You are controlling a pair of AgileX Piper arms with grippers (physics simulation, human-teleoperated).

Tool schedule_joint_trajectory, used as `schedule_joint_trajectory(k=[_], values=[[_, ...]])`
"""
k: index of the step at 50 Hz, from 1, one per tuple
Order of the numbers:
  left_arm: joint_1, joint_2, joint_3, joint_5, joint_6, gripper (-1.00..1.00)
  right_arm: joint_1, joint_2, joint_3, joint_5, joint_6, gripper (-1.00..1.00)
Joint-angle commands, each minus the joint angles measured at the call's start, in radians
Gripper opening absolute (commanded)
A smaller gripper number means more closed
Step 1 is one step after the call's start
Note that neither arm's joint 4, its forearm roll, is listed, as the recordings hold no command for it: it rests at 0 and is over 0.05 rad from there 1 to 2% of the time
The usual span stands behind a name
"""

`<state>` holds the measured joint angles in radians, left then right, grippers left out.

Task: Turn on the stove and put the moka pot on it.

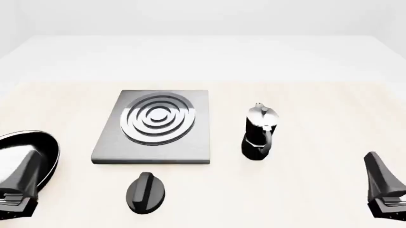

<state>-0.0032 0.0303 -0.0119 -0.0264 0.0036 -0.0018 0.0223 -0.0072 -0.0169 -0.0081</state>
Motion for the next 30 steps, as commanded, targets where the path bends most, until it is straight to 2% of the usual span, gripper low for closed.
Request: schedule_joint_trajectory(k=[1,8,11,13,15,16,18,19,22,23,25,30], values=[[-0.004,-0.021,0.006,0.026,0.002,1.0,0.014,-0.013,-0.009,0.028,-0.012,1.0],[-0.033,0.0,-0.026,0.047,-0.013,1.0,0.013,-0.013,-0.02,0.032,-0.013,1.0],[-0.073,0.043,-0.054,0.045,-0.025,1.0,0.017,-0.016,-0.027,0.04,-0.013,1.0],[-0.086,0.145,-0.097,0.023,-0.002,1.0,0.021,-0.017,-0.031,0.045,-0.013,1.0],[-0.105,0.224,-0.136,0.011,-0.032,1.0,0.024,-0.018,-0.035,0.049,-0.016,1.0],[-0.123,0.312,-0.179,0.006,-0.018,1.0,0.026,-0.019,-0.036,0.049,-0.016,1.0],[-0.123,0.363,-0.217,0.012,-0.002,1.0,0.029,-0.019,-0.036,0.05,-0.017,1.0],[-0.151,0.396,-0.256,0.028,0.016,1.0,0.028,-0.019,-0.034,0.049,-0.018,1.0],[-0.201,0.502,-0.332,0.055,-0.004,1.0,0.032,-0.019,-0.03,0.048,-0.015,1.0],[-0.232,0.557,-0.372,0.076,-0.036,1.0,0.032,-0.019,-0.026,0.047,-0.013,1.0],[-0.29,0.594,-0.414,0.101,-0.043,1.0,0.035,-0.019,-0.022,0.046,-0.007,1.0],[-0.358,0.701,-0.489,0.155,-0.021,1.0,0.038,-0.021,-0.011,0.046,-0.004,1.0]])
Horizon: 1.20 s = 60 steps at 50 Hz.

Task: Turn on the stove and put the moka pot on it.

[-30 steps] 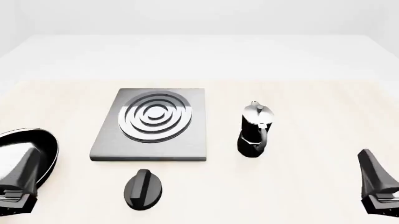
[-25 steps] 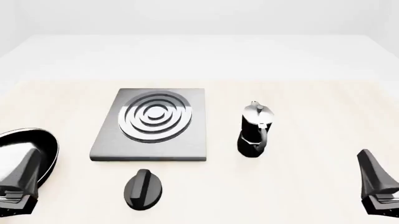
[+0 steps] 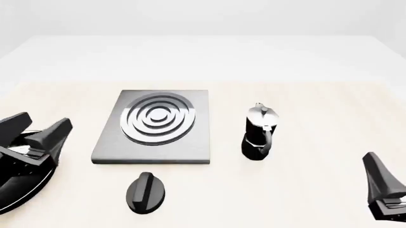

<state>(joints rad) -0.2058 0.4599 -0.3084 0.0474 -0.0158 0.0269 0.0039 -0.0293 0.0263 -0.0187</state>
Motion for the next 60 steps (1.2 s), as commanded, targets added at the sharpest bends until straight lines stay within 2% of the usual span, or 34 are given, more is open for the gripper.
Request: schedule_joint_trajectory(k=[1,2,6,15,17,23,25,28,30,35,36,46,60], values=[[-0.177,0.299,-0.203,0.089,-0.026,1.0,0.009,-0.003,0.013,0.002,0.007,1.0],[-0.243,0.354,-0.22,0.095,-0.065,1.0,0.01,-0.002,0.018,0.0,0.008,1.0],[-0.302,0.432,-0.254,0.118,-0.09,1.0,0.013,0.0,0.024,-0.005,0.016,1.0],[-0.357,0.504,-0.3,0.135,-0.103,1.0,0.019,0.001,0.028,-0.006,0.026,1.0],[-0.381,0.535,-0.306,0.134,-0.137,1.0,0.019,-0.001,0.029,-0.004,0.031,1.0],[-0.431,0.602,-0.308,0.12,-0.172,1.0,0.021,-0.003,0.029,0.003,0.038,1.0],[-0.476,0.649,-0.308,0.108,-0.212,1.0,0.019,-0.003,0.029,0.003,0.047,1.0],[-0.476,0.677,-0.303,0.095,-0.21,1.0,0.018,-0.002,0.029,0.003,0.052,1.0],[-0.497,0.721,-0.302,0.085,-0.24,1.0,0.016,-0.002,0.029,0.007,0.053,1.0],[-0.499,0.738,-0.293,0.075,-0.256,1.0,0.015,-0.002,0.029,0.012,0.055,1.0],[-0.528,0.755,-0.292,0.068,-0.289,1.0,0.023,-0.002,0.029,0.013,0.055,1.0],[-0.571,0.806,-0.264,0.029,-0.334,1.0,0.039,-0.002,0.029,0.018,0.059,1.0],[-0.572,0.884,-0.242,-0.037,-0.401,1.0,0.033,-0.004,0.029,0.025,0.066,1.0]])
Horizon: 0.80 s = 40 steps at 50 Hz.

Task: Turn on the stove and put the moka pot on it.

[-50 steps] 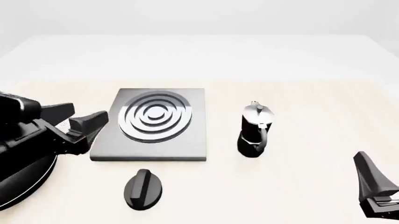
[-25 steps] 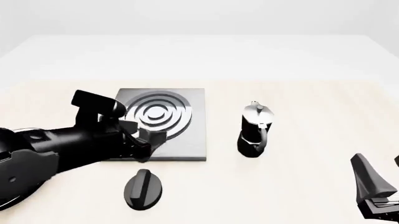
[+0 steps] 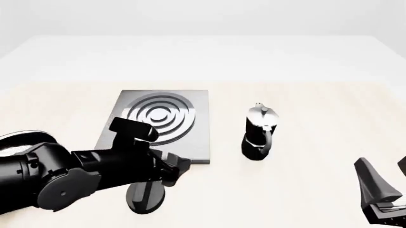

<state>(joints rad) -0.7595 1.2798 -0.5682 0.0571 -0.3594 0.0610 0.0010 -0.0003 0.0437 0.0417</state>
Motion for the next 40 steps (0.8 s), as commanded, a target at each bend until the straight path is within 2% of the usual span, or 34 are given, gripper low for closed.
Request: schedule_joint_trajectory(k=[1,17,25,30,40], values=[[-0.015,0.064,0.019,-0.049,-0.055,1.0,-0.003,-0.001,0.0,0.008,0.006,1.0],[-0.021,0.121,0.062,-0.121,-0.144,1.0,-0.007,-0.001,0.0,0.009,0.01,1.0],[0.001,0.14,0.085,-0.152,-0.163,1.0,-0.007,-0.001,0.0,0.01,0.012,1.0],[-0.015,0.169,0.094,-0.179,-0.191,1.0,-0.007,-0.001,0.0,0.008,0.011,1.0],[-0.008,0.207,0.102,-0.207,-0.198,1.0,-0.013,-0.001,0.0,0.012,0.014,1.0]])
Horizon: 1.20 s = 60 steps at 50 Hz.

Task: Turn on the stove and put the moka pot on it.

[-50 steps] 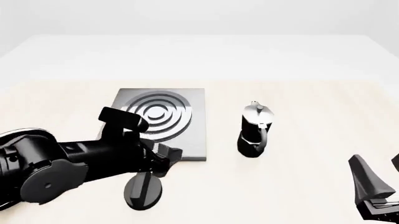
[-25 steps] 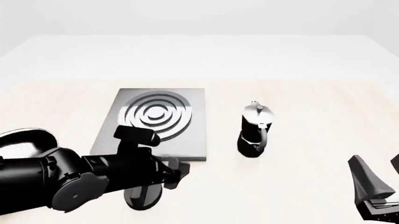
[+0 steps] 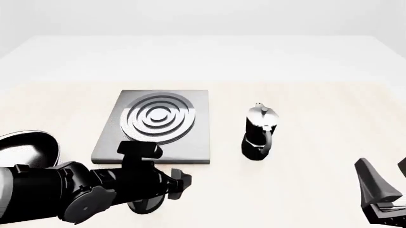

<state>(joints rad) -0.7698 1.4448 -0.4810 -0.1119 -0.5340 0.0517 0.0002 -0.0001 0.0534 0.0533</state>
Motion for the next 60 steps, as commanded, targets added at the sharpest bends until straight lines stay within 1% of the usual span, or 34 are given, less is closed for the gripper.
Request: schedule_joint_trajectory(k=[1,8,20,44,60], values=[[0.003,0.046,0.015,-0.039,-0.024,1.0,-0.004,0.0,0.0,0.003,0.002,1.0],[0.032,0.054,0.022,-0.047,-0.014,1.0,-0.002,0.0,0.0,0.005,0.005,1.0],[0.053,0.049,0.035,-0.052,-0.018,1.0,0.008,0.0,0.0,0.007,0.007,1.0],[0.125,-0.024,0.044,-0.007,0.029,1.0,0.013,0.0,0.0,0.001,0.012,1.0],[0.165,-0.039,0.071,-0.013,0.04,1.0,0.027,0.0,0.0,-0.001,0.008,1.0]])
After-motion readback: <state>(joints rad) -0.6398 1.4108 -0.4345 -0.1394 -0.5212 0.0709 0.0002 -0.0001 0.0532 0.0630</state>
